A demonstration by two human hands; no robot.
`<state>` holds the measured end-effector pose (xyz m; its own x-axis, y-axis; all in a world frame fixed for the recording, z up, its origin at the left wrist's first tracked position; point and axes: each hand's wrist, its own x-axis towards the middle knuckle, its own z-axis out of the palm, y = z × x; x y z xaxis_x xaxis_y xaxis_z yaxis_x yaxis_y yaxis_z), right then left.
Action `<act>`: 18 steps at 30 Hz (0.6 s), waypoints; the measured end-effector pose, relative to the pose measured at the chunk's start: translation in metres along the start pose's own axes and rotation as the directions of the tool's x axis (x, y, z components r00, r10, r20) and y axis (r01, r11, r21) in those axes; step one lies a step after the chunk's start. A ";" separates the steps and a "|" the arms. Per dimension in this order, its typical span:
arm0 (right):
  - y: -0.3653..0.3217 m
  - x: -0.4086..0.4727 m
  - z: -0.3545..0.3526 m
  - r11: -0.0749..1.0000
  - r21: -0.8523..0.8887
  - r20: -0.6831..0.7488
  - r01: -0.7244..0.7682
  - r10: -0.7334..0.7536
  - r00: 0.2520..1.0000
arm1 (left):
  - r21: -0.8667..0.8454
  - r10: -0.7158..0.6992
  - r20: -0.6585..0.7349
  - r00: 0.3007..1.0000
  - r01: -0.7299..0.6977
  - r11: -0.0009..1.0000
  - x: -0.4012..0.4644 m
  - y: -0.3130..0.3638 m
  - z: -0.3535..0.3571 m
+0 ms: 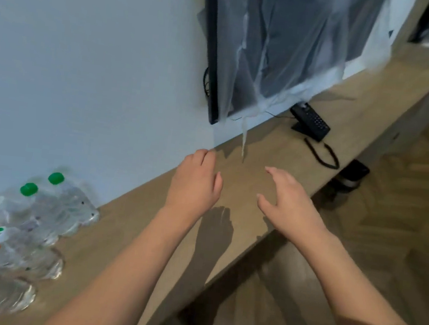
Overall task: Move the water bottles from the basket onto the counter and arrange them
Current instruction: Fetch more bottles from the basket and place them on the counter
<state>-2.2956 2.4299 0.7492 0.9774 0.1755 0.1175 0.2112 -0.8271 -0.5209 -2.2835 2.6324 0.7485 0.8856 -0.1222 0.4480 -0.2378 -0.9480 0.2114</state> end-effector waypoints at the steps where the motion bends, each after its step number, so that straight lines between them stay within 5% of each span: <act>1: 0.029 -0.001 -0.018 0.999 -0.013 -0.022 -0.031 0.030 0.999 | -0.013 0.036 0.000 0.999 -0.036 0.999 0.014 0.029 0.014; 9: 0.216 -0.016 -0.138 0.967 -0.033 -0.168 -0.253 0.244 0.955 | -0.083 0.279 0.054 0.959 -0.274 0.958 0.115 0.240 0.109; 18: 0.373 0.037 -0.209 0.890 0.011 -0.232 -0.456 0.446 0.864 | -0.219 0.441 0.075 0.894 -0.417 0.882 0.240 0.377 0.221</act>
<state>-2.1819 2.0162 0.7354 0.9377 -0.3411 0.0659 -0.2577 -0.8103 -0.5263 -2.0724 2.1812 0.7435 0.7170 -0.5497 0.4287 -0.6663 -0.7212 0.1896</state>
